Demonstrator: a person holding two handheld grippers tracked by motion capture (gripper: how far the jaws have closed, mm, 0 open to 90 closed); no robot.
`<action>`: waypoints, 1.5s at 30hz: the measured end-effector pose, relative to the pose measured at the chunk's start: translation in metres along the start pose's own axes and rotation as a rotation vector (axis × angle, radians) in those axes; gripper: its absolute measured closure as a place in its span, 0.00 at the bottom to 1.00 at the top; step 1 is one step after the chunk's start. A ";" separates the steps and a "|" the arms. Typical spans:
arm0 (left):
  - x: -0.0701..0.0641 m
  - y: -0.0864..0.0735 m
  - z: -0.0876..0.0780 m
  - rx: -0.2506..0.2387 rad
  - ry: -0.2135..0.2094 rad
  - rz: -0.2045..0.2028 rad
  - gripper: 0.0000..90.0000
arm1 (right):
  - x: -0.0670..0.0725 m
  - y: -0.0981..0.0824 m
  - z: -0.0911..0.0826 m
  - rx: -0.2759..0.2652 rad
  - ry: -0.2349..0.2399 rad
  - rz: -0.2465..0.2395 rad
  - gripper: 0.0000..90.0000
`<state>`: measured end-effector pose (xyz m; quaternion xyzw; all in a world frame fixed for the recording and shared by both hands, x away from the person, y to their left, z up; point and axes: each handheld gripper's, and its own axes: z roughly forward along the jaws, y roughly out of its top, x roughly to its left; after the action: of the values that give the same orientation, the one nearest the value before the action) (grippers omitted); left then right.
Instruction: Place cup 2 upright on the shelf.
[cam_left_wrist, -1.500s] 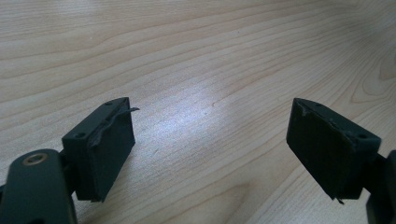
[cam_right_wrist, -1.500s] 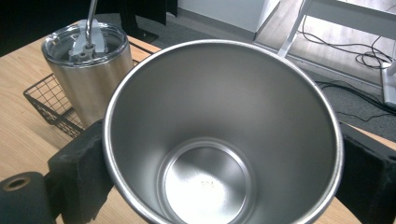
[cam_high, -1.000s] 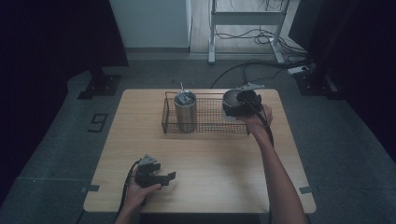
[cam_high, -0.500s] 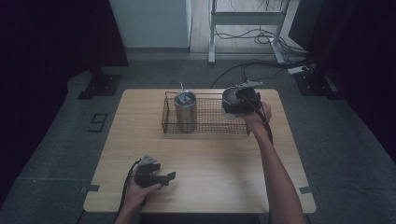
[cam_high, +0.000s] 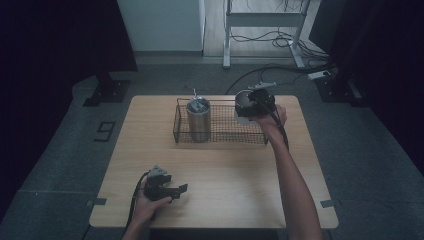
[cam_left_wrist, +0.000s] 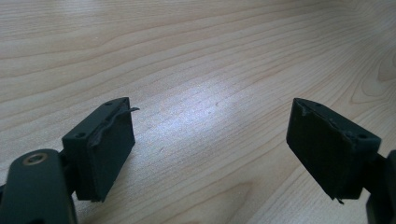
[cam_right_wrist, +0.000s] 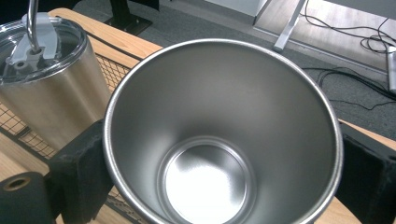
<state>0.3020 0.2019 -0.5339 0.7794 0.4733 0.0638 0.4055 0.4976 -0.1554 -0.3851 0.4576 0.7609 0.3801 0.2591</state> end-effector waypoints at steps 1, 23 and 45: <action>0.000 0.000 0.000 0.000 0.000 0.000 0.17 | 0.000 0.000 0.000 0.000 0.000 0.000 0.07; 0.000 0.000 0.000 0.005 -0.002 0.001 0.17 | -0.002 0.005 0.020 0.020 -0.002 0.005 0.07; 0.001 -0.001 0.001 0.008 0.001 0.000 0.17 | -0.005 -0.006 0.040 0.053 -0.002 0.019 0.07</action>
<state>0.3024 0.2021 -0.5353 0.7811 0.4738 0.0623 0.4019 0.5260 -0.1479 -0.4127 0.4722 0.7659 0.3617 0.2441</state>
